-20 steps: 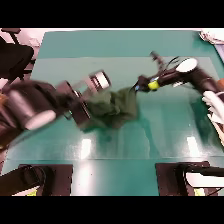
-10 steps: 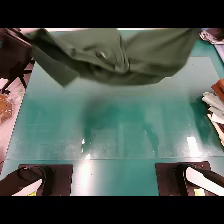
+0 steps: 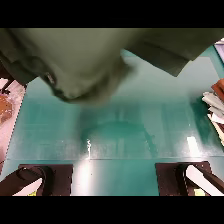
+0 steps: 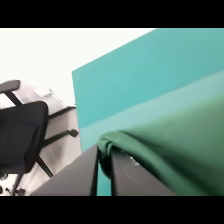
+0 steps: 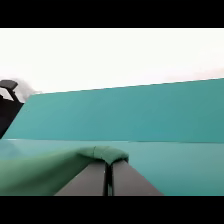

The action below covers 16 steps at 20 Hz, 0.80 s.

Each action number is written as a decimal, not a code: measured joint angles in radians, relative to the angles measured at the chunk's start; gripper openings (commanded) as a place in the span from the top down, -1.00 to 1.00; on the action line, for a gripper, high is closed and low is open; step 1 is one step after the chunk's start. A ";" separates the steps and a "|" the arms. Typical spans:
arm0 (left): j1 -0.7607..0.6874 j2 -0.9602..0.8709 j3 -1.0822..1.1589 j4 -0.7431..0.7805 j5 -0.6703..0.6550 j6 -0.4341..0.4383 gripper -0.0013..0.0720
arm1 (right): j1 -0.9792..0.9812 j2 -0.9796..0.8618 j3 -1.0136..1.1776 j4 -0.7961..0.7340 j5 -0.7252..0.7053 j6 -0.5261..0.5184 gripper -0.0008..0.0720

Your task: Fold the shirts.

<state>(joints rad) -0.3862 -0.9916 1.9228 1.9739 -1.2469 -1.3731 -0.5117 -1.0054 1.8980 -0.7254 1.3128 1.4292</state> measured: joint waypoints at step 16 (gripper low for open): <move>0.003 0.035 0.043 -0.021 -0.084 0.118 0.88 | -0.011 0.024 0.006 -0.011 0.166 -0.072 0.92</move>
<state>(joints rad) -0.3836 -0.9565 1.9663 1.9530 -1.3308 -1.2549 -0.5224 -0.9810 1.9045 -0.7364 1.4788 1.3575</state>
